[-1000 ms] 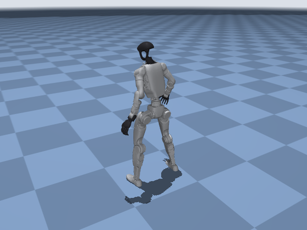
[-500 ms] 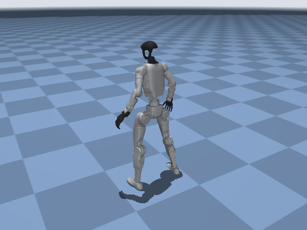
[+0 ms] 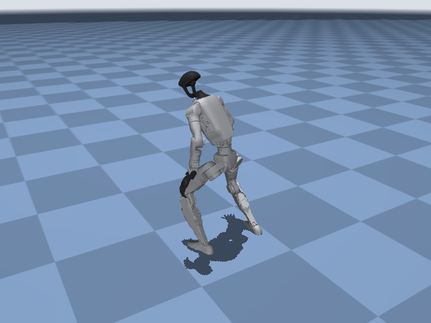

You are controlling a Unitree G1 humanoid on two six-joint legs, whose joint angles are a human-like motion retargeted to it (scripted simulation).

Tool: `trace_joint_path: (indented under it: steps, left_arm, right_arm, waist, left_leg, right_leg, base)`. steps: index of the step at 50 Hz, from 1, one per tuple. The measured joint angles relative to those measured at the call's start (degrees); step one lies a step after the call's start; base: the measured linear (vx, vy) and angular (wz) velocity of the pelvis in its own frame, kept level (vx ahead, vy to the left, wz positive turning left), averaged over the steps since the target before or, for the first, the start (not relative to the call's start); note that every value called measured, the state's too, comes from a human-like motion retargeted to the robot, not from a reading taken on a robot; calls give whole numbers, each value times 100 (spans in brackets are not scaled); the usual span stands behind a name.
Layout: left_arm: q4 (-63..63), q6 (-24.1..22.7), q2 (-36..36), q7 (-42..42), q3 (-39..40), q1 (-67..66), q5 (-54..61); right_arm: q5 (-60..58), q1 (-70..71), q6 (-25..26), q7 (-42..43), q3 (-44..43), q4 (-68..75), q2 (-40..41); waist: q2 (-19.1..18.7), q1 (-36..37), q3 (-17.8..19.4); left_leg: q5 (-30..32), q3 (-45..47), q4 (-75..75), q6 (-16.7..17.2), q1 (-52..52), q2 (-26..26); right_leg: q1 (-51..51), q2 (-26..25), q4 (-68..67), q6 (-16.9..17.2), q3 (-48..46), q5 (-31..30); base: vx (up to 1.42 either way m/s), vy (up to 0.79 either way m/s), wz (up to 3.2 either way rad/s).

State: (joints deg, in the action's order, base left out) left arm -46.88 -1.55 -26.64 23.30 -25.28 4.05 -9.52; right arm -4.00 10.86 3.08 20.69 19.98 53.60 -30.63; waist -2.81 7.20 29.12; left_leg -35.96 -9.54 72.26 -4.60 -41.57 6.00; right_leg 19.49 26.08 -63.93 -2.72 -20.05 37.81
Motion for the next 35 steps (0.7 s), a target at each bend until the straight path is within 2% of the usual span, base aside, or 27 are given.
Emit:
trace_joint_path:
  steps: [2,3,5,7,8,10,12,13,14,15,17,20,22,23,25,26,27,28,29,30,32,35]
  left_arm:
    - [362,-164,-173,144,50,-374,178]
    - [643,-188,-295,192,104,-636,254]
    - [1411,-313,-676,142,484,-1600,128]
    - [2054,-459,-985,-81,1091,-2762,37]
    - [2204,-516,-1017,-202,1400,-3269,63]
    - [2150,-519,-841,-383,1892,-3956,236]
    - [1719,-401,-593,-461,2144,-4097,437]
    - [1453,-378,-546,-482,2232,-4100,397]
    - [1124,-272,-523,-513,2229,-3897,421]
    - [763,-123,-512,-547,2180,-3590,478]
    - [141,-36,-640,-728,1989,-3040,305]
    - [-316,-156,-934,-1097,1672,-2418,65]
    - [-143,-168,-1182,-1193,1426,-1982,434]
    - [28,-191,-1331,-1185,1332,-1794,621]
    - [439,-242,-1603,-1047,1166,-1395,955]
    - [676,-251,-1766,-1033,1108,-1320,1103]
    - [836,-224,-1857,-923,1088,-1146,1181]
    - [843,-127,-1804,-622,1145,-778,1118]
    - [750,-24,-1705,-439,1217,-509,1035]
    - [606,81,-1582,-315,1296,-289,942]
    - [240,122,-1147,-368,1389,-391,620]
    - [-145,1,-692,-551,1076,-342,80]
  right_arm:
    - [196,-266,-110,242,-61,-303,-252]
    - [393,-553,-89,269,-55,-670,-430]
    - [434,-1402,-203,199,-223,-1562,-631]
    - [261,-2158,-282,-241,-438,-2289,-639]
    - [212,-2438,-301,-509,-527,-2554,-609]
    - [226,-2887,-293,-924,-679,-2970,-521]
    - [251,-3211,-283,-1010,-777,-3231,-428]
    - [262,-3399,-369,-942,-840,-3345,-374]
    - [217,-3392,-315,-895,-820,-3310,-354]
    - [145,-3287,-190,-858,-759,-3201,-351]
    - [80,-3146,-145,-837,-720,-2921,-283]
    - [10,-3139,-215,-1017,-792,-2568,-136]
    - [45,-3026,-84,-1126,-710,-2487,-173]
    - [78,-3012,-55,-1174,-702,-2533,-199]
    - [124,-2995,-31,-1176,-682,-2729,-337]
    - [252,-3122,-287,-1037,-664,-2903,-494]
    - [295,-3109,-380,-927,-632,-2978,-607]
    - [169,-2818,-149,-877,-569,-2857,-633]
    - [89,-2539,-28,-808,-482,-2668,-646]
    - [31,-2265,39,-729,-383,-2446,-653]
    - [-129,-2038,0,-645,-173,-2035,-544]
    - [-16,-1592,-53,-599,-51,-1802,-351]
  waist:
    - [-53,435,-305]
    - [-24,571,-544]
    - [11,974,-1132]
    - [38,1149,-1697]
    - [25,1110,-1954]
    - [-67,841,-2330]
    - [-59,470,-2468]
    - [48,306,-2534]
    - [87,148,-2519]
    - [93,-6,-2462]
    - [235,-268,-2351]
    - [449,-633,-2226]
    - [579,-557,-2037]
    - [591,-527,-1895]
    - [651,-446,-1508]
    - [682,-472,-1294]
    - [705,-472,-1045]
    - [709,-421,-724]
    - [655,-382,-421]
    - [573,-348,-127]
    - [501,-311,-52]
    - [539,-214,-107]
  left_leg:
    - [57,76,-462,-98,331,-152]
    - [287,81,-1080,-327,626,-413]
    - [943,234,-2452,-396,1498,-606]
    - [2293,194,-4202,-70,2604,-754]
    - [3183,31,-5051,242,3079,-795]
    - [4736,-245,-6299,1028,3723,-704]
    - [4896,180,-6522,1472,3851,-590]
    - [4451,587,-6204,1571,3700,-586]
    - [4158,889,-6270,1558,3731,-547]
    - [3941,1138,-6527,1488,3851,-492]
    - [3439,1506,-6682,1418,3897,-472]
    - [2500,1708,-6358,1221,3577,-436]
    - [2188,1756,-6949,1246,3726,-425]
    - [2023,1752,-7026,1295,3729,-302]
    - [2199,1690,-6920,1156,3635,-231]
    - [2333,1579,-5939,982,3230,-242]
    - [2499,1439,-5091,669,2838,-284]
    - [2727,1243,-4508,77,2472,-387]
    - [2531,1107,-3695,-155,2146,-376]
    - [2124,1000,-2766,-207,1839,-309]
    - [1527,969,-1937,243,1731,-128]
    - [1703,956,-2663,408,2165,-74]
  right_leg:
    - [-442,64,650,109,-235,-465]
    - [-763,159,1242,84,-466,-951]
    - [-1396,221,2302,-134,-807,-2416]
    - [-1952,54,3370,-303,-872,-4253]
    - [-2140,-211,3868,-238,-648,-4935]
    - [-2389,-1023,4617,116,309,-5416]
    - [-2395,-1534,4765,549,1021,-5085]
    - [-2201,-1563,4499,898,1096,-4757]
    - [-2125,-1615,4592,974,1101,-4545]
    - [-2110,-1680,4863,913,1069,-4390]
    - [-1945,-1651,5219,1186,997,-3992]
    - [-1595,-1572,5636,1544,1092,-3373]
    - [-1207,-1544,5802,1772,1563,-3025]
    - [-1075,-1597,5843,1772,1725,-2869]
    - [-869,-1417,5831,1772,1919,-3066]
    - [-764,-1182,5371,1601,1812,-3289]
    - [-627,-990,4949,1243,1742,-3522]
    - [-423,-883,4602,511,1748,-3775]
    - [-186,-839,3833,30,1720,-3499]
    - [67,-826,2852,-326,1673,-2958]
    - [174,-802,1885,46,1550,-2316]
    - [-261,-975,2672,295,1536,-2504]
  base:
    - [52,43,64]
    - [60,54,105]
    - [79,60,82]
    - [88,65,91]
    - [81,61,155]
    - [71,51,220]
    - [62,41,264]
    - [58,34,263]
    - [54,30,256]
    - [50,27,250]
    - [50,22,248]
    - [53,15,257]
    - [51,2,185]
    - [49,-7,173]
    - [46,-1,187]
    - [41,7,200]
    - [26,5,179]
    - [15,0,133]
    - [12,-3,97]
    - [29,-4,71]
    - [39,-6,15]
    - [28,-5,-14]
